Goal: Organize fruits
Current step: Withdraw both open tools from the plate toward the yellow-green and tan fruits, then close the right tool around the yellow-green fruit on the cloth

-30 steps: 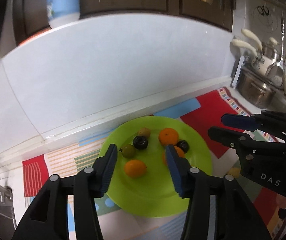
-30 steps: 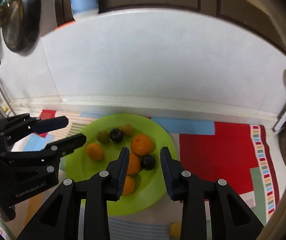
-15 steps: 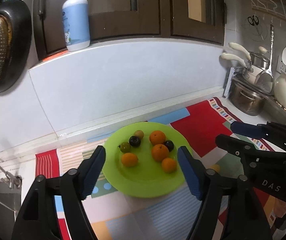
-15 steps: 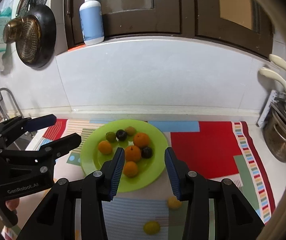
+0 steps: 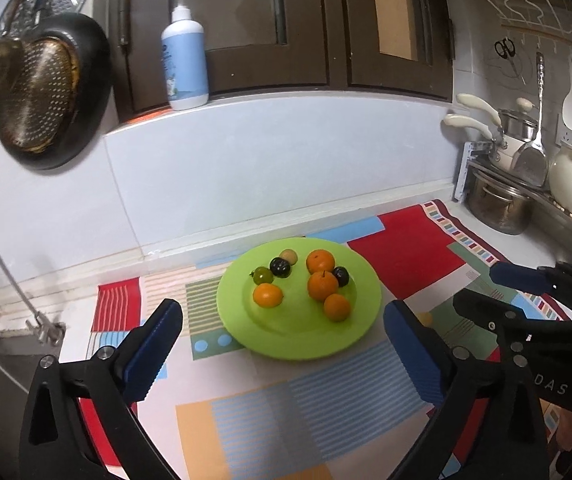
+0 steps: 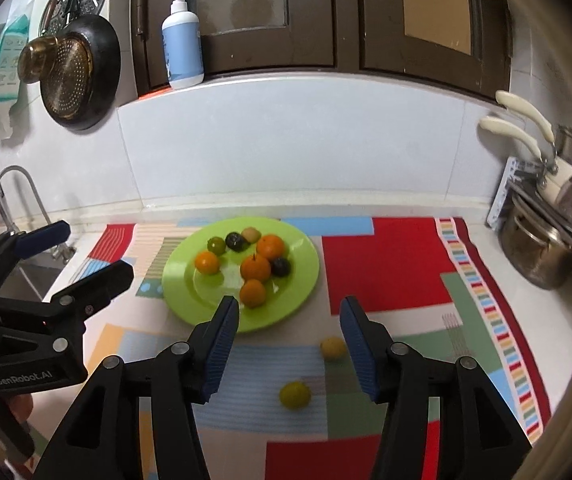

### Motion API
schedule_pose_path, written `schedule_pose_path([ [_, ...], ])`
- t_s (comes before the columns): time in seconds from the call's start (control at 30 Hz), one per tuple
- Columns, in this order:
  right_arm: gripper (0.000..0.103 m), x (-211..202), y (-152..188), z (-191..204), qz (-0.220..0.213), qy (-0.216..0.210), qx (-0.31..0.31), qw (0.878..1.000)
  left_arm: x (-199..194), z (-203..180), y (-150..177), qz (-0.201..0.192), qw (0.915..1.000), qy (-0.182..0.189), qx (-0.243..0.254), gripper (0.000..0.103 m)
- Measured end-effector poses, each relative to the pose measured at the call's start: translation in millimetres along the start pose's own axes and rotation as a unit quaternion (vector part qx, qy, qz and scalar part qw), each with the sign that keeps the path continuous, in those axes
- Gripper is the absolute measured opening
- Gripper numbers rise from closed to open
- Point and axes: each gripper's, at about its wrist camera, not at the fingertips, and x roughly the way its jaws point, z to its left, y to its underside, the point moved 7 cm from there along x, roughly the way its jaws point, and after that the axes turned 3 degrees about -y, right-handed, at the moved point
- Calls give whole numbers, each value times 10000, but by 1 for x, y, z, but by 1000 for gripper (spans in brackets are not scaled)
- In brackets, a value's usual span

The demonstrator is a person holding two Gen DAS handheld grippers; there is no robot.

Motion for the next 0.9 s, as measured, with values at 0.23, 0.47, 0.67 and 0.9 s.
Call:
schedule_pose_path([
  [0.23, 54, -4, 23, 2, 103, 39, -45, 9999, -1, -4, 23, 165, 9998, -50, 58, 103],
  [0.47, 54, 7, 47, 5, 263, 41, -165, 9995, 11, -12, 46, 480, 9988, -26, 116, 103],
  [0.67, 54, 33, 67, 0, 685, -87, -35, 9976, 33, -17, 64, 870, 9959, 81, 237, 103],
  [0.9, 53, 58, 82, -3, 1004, -139, 15, 9949, 60, -30, 83, 1325, 9901, 300, 347, 102],
])
